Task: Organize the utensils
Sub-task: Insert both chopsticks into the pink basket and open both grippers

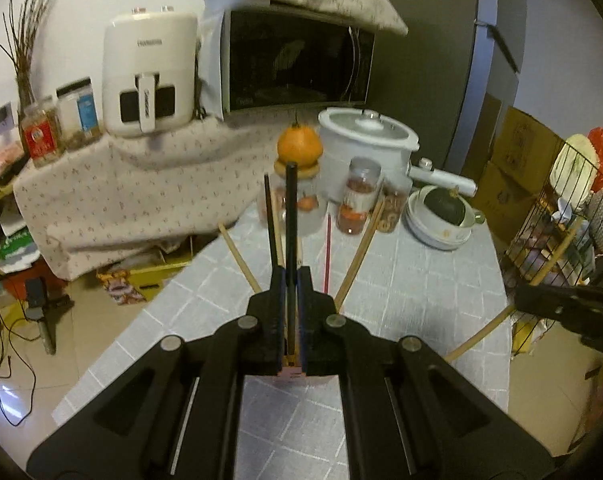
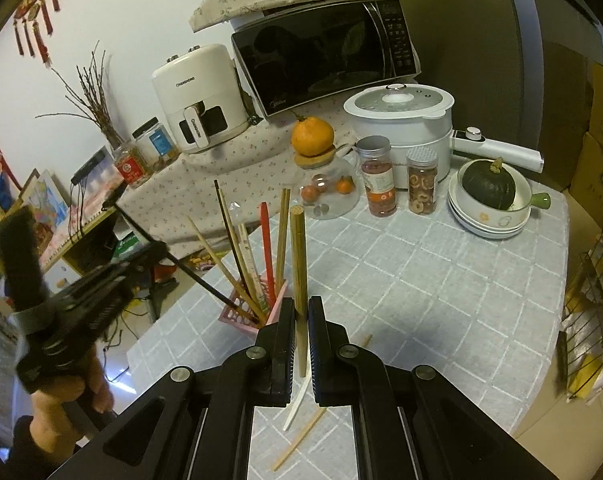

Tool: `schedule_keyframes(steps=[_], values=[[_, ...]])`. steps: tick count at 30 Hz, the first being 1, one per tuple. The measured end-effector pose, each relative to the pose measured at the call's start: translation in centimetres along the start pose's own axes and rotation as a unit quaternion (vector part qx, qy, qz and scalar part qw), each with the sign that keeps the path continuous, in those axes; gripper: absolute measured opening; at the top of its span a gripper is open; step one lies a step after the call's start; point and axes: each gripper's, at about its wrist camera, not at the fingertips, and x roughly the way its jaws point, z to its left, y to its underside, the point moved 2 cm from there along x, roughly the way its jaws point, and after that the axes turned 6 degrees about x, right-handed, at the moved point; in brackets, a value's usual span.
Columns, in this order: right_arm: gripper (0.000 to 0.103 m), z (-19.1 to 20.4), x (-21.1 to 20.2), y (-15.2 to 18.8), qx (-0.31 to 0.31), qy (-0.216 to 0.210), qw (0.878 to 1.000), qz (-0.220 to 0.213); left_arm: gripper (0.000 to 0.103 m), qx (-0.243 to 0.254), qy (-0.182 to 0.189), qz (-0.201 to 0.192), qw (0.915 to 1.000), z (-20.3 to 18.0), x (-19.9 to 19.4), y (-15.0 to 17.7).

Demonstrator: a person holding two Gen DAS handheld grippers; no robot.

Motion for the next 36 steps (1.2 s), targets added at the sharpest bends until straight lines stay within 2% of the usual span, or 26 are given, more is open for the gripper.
schedule_keyframes(steps=[4, 8, 9, 10, 12, 15, 18, 25, 28, 33, 36], values=[[0.006, 0.2, 0.1, -0.1, -0.001, -0.004, 1.0, -0.002, 0.006, -0.01, 0.007, 0.027, 0.9996, 0.1, 1.7, 0.1], [0.006, 0.7, 0.3, -0.4, -0.002, -0.01, 1.0, -0.007, 0.007, -0.033, 0.028, 0.02, 0.9989, 0.6, 2.6, 0.2], [0.006, 0.7, 0.2, -0.5, -0.002, -0.012, 1.0, -0.009, 0.012, -0.041, 0.037, 0.013, 0.9984, 0.7, 2.6, 0.2], [0.006, 0.9, 0.2, -0.6, -0.003, -0.015, 1.0, -0.011, 0.021, -0.047, 0.044, 0.007, 0.9979, 0.8, 2.5, 0.2], [0.006, 1.3, 0.2, -0.8, -0.005, -0.017, 1.0, -0.016, 0.03, -0.057, 0.052, -0.005, 0.997, 0.9, 2.0, -0.2], [0.006, 2.0, 0.2, -1.4, -0.01, -0.019, 0.999, -0.029, 0.035, -0.058, 0.048, -0.015, 0.9971, 0.9, 0.9, -0.5], [0.006, 2.7, 0.3, -2.2, -0.013, -0.024, 0.999, -0.042, 0.043, -0.061, 0.035, -0.009, 0.9975, 1.4, 0.0, -0.2], [0.006, 5.1, 2.3, -3.2, -0.028, -0.028, 0.998, -0.05, 0.047, -0.071, 0.02, 0.024, 0.997, 3.8, -1.5, 1.5], [0.006, 6.2, 3.7, -3.0, -0.043, -0.013, 0.998, -0.044, 0.047, -0.078, 0.02, 0.041, 0.9959, 4.6, -1.4, 2.3], [0.006, 8.0, 6.2, -2.5, -0.09, 0.039, 0.995, -0.036, 0.047, -0.076, 0.017, 0.062, 0.995, 5.4, -1.2, 3.2], [0.006, 8.4, 7.7, -2.1, -0.099, 0.047, 0.994, -0.018, 0.047, -0.075, 0.018, 0.073, 0.9944, 5.6, -1.0, 3.7]])
